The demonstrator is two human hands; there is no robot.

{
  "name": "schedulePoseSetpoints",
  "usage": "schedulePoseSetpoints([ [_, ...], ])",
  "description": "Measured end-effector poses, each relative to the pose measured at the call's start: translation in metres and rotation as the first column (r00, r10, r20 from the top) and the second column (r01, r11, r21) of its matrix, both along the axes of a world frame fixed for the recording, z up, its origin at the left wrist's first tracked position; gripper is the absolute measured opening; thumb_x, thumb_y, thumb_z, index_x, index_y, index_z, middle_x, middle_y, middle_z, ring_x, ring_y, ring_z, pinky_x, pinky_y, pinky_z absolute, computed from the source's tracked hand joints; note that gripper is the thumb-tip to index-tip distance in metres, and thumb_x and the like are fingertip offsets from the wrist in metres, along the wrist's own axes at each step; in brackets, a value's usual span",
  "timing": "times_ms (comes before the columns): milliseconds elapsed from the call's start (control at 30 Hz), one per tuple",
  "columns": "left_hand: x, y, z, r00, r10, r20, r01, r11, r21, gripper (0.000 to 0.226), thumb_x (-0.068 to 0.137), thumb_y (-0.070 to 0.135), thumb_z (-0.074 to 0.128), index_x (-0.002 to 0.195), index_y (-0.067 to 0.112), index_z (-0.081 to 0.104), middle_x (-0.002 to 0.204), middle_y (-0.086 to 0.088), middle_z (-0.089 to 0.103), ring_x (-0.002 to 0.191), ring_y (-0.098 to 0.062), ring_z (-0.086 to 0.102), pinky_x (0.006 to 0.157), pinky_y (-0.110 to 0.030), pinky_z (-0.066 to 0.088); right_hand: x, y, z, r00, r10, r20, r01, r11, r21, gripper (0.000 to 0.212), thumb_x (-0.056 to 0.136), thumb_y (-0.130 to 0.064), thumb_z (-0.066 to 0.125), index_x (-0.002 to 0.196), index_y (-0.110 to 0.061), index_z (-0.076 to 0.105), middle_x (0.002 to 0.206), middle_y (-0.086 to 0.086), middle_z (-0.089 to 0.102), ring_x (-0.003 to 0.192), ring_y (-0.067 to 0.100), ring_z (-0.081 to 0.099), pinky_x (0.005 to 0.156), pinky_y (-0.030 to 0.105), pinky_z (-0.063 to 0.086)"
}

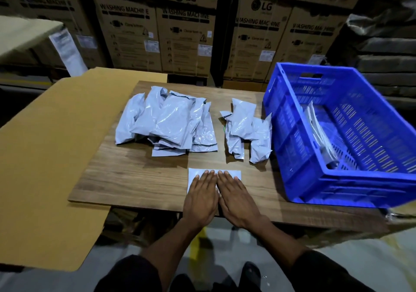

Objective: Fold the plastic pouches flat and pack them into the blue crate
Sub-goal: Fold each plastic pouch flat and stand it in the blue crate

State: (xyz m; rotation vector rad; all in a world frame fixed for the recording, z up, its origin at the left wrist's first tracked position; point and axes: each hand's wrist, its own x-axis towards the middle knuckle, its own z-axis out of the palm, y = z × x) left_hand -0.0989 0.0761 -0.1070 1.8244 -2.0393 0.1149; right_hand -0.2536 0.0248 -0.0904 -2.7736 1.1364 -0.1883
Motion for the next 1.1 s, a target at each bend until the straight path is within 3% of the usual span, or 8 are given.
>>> schedulePoseSetpoints([
  [233, 0.009, -0.003, -0.008, 0.998, -0.018, 0.054, 0.020, 1.000, -0.023, 0.053, 0.101, 0.024, 0.033, 0.143, -0.003, 0.054, 0.150, -0.016, 0.052, 0.142, -0.030, 0.046, 0.114, -0.046, 0.031, 0.003, -0.003, 0.004, 0.999, -0.029, -0.042, 0.030, 0.999, 0.025, 0.064, 0.099, -0.038, 0.025, 0.156, -0.009, 0.030, 0.164, 0.005, 0.023, 0.153, 0.020, 0.014, 0.121, 0.036, 0.004],
  [400, 0.011, -0.003, -0.014, 0.999, 0.022, 0.037, -0.024, 0.998, 0.050, 0.053, 0.106, 0.029, 0.030, 0.148, 0.001, 0.049, 0.156, -0.016, 0.044, 0.148, -0.032, 0.037, 0.117, -0.050, 0.036, 0.003, 0.000, 0.004, 0.997, -0.042, -0.063, 0.045, 0.998, 0.046, 0.066, 0.098, -0.041, 0.019, 0.158, -0.013, 0.026, 0.166, 0.002, 0.018, 0.154, 0.020, 0.007, 0.122, 0.039, 0.002],
  [667, 0.012, -0.006, -0.010, 0.997, 0.064, 0.044, -0.070, 0.987, 0.145, 0.053, 0.102, 0.036, 0.035, 0.143, 0.013, 0.058, 0.153, -0.007, 0.051, 0.143, -0.031, 0.045, 0.117, -0.046, 0.029, 0.008, -0.004, 0.021, 0.992, -0.096, -0.076, 0.108, 0.978, 0.178, 0.086, 0.082, -0.051, -0.007, 0.160, -0.022, 0.018, 0.167, -0.007, 0.009, 0.154, 0.011, 0.001, 0.123, 0.033, 0.000],
  [767, 0.013, -0.006, -0.006, 0.996, 0.084, 0.040, -0.090, 0.981, 0.171, 0.054, 0.099, 0.040, 0.036, 0.141, 0.017, 0.060, 0.151, -0.003, 0.053, 0.141, -0.031, 0.047, 0.116, -0.045, 0.029, 0.011, -0.006, 0.027, 0.990, -0.136, -0.042, 0.142, 0.966, 0.217, 0.090, 0.079, -0.051, -0.006, 0.159, -0.024, 0.023, 0.166, -0.008, 0.016, 0.154, 0.012, 0.008, 0.122, 0.035, 0.007],
  [867, 0.012, -0.006, -0.002, 0.995, 0.103, 0.015, -0.104, 0.972, 0.209, 0.056, 0.098, 0.043, 0.036, 0.140, 0.017, 0.062, 0.150, -0.002, 0.055, 0.140, -0.033, 0.048, 0.113, -0.049, 0.040, 0.014, -0.002, 0.022, 0.985, -0.161, -0.068, 0.170, 0.971, 0.168, 0.083, 0.086, -0.050, -0.004, 0.158, -0.023, 0.026, 0.166, -0.007, 0.019, 0.154, 0.015, 0.009, 0.121, 0.037, 0.010],
  [1000, 0.017, -0.004, -0.001, 0.986, 0.164, -0.035, -0.150, 0.957, 0.250, 0.066, 0.096, 0.055, 0.036, 0.142, 0.013, 0.060, 0.151, -0.004, 0.054, 0.141, -0.032, 0.047, 0.110, -0.052, 0.043, 0.012, -0.002, 0.017, 0.957, -0.236, -0.168, 0.260, 0.956, 0.137, 0.084, 0.087, -0.054, -0.009, 0.160, -0.019, 0.015, 0.168, -0.003, 0.008, 0.154, 0.018, 0.003, 0.121, 0.045, 0.008],
  [1100, 0.024, -0.003, -0.007, 0.978, 0.206, -0.035, -0.191, 0.950, 0.247, 0.078, 0.091, 0.064, 0.039, 0.142, 0.008, 0.057, 0.152, -0.007, 0.052, 0.142, -0.030, 0.047, 0.113, -0.052, 0.035, 0.006, -0.004, 0.016, 0.939, -0.279, -0.203, 0.313, 0.936, 0.159, 0.089, 0.085, -0.063, -0.009, 0.160, -0.018, 0.006, 0.168, -0.001, -0.003, 0.154, 0.016, -0.005, 0.122, 0.050, 0.003],
])
